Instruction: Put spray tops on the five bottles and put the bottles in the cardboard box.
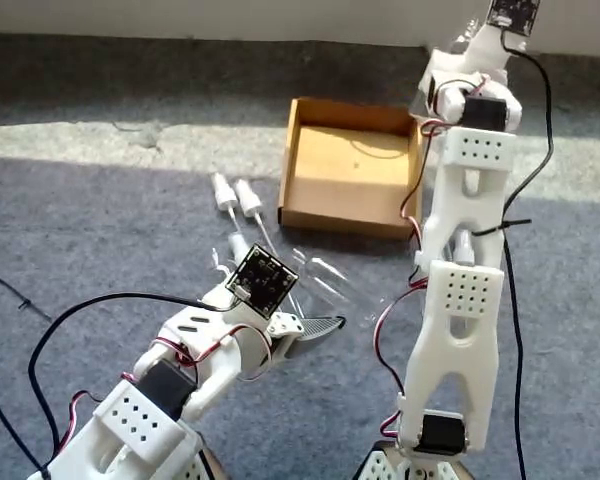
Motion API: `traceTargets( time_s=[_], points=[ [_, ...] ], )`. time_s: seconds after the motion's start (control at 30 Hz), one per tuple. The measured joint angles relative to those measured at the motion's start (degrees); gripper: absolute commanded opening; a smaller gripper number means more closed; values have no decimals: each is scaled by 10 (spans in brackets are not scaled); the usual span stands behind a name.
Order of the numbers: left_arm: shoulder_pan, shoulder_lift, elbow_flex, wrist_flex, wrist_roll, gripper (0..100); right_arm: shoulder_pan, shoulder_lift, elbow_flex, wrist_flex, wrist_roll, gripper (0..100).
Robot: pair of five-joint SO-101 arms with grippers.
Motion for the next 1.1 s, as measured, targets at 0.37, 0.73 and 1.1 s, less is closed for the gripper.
traceTargets(
  time_s=[0.37,0.73,1.1],
  points=[
    [0,0,0,0,0,336,3,-10,-56,224,73,3],
    [-1,0,0,0,-4,336,79,-132,-42,342,142,3],
    [-36,0,0,0,-4,336,17,-566,662,265,240,3]
  ],
)
